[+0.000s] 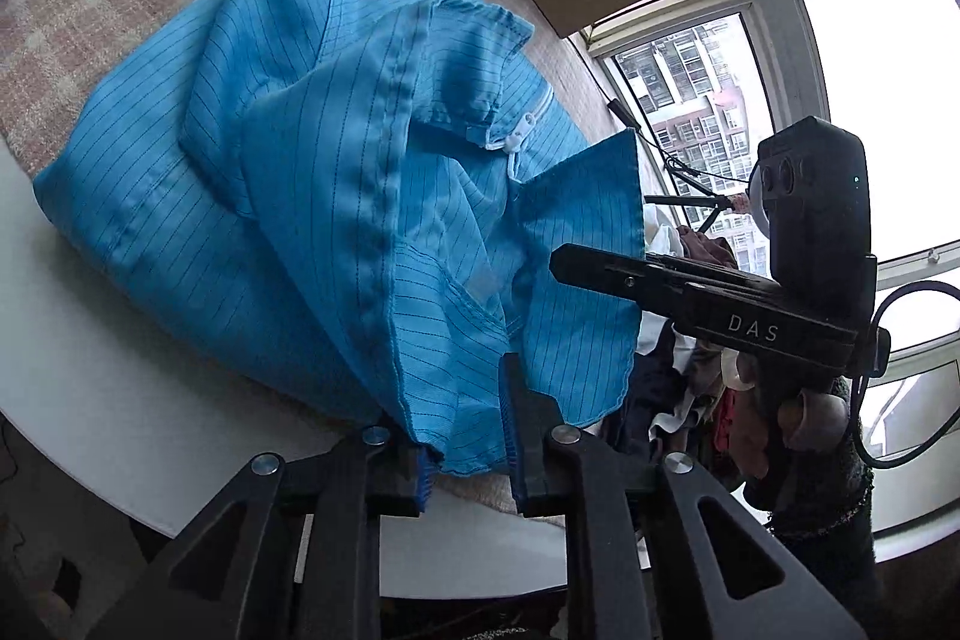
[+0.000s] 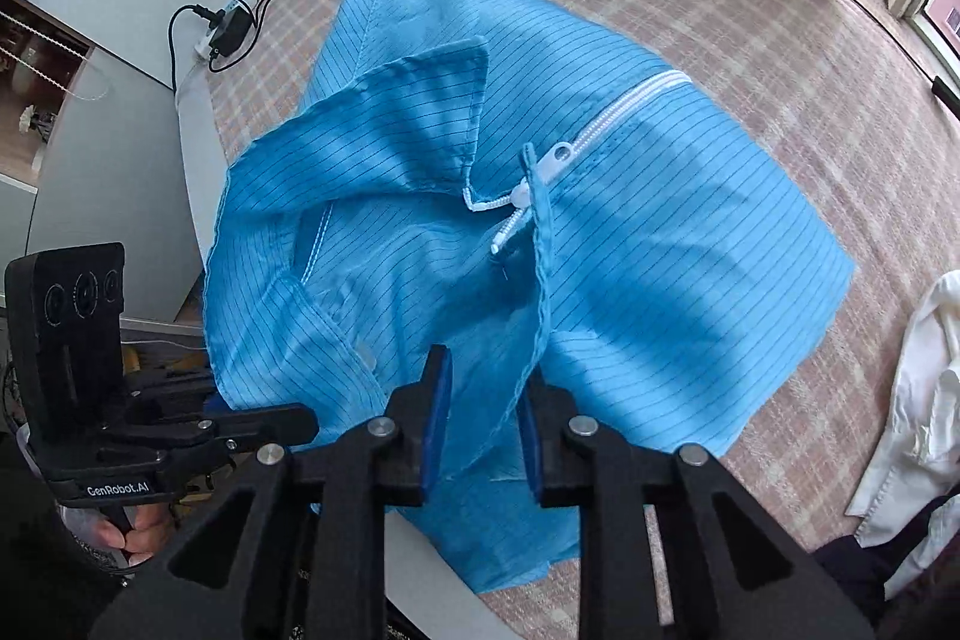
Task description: Fold clothes
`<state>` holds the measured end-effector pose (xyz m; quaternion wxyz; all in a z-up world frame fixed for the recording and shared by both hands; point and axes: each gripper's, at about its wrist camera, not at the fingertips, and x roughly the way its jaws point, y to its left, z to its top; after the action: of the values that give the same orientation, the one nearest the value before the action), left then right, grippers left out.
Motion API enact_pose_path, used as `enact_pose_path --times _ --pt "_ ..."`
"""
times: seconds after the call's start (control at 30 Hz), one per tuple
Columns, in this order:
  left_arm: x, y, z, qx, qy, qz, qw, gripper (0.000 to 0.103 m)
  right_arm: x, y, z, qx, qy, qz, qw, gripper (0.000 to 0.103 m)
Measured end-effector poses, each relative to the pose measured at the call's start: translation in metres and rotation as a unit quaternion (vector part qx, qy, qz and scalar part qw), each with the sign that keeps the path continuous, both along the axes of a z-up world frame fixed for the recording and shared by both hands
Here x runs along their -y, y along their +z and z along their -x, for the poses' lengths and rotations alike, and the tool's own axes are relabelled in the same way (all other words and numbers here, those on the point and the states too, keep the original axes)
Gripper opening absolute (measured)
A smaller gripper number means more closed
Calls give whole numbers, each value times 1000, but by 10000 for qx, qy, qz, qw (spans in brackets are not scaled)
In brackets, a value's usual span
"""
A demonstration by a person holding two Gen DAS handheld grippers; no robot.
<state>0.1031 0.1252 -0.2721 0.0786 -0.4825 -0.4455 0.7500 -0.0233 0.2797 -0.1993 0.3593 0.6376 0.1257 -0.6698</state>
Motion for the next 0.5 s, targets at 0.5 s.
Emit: enact_pose_path --times 0.5 --pt "34 27 -2 -1578 820 -472 9829 0 -112 52 -3 -875 -1640 2844 9405 1"
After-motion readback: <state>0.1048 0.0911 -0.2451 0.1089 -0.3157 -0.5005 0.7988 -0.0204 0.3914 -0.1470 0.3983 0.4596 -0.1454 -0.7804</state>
